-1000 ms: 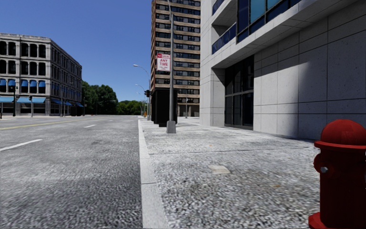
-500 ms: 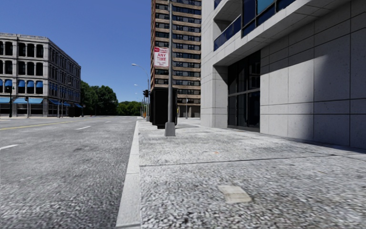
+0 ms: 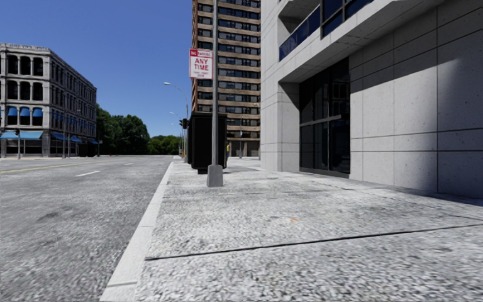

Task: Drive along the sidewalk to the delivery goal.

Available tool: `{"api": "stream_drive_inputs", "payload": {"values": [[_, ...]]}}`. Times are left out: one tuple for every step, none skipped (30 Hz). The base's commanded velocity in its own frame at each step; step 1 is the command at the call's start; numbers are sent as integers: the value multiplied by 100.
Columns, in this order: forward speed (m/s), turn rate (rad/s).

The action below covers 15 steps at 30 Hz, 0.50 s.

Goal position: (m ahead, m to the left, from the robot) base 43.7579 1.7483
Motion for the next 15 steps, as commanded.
{"api": "stream_drive_inputs", "payload": {"values": [[198, -88], [198, -5], [198, 0], [198, 0], [198, 0], [198, 0], [198, 0], [198, 0], [198, 0], [198, 0], [198, 0], [198, 0], [198, 0], [198, 0], [198, 0]]}}
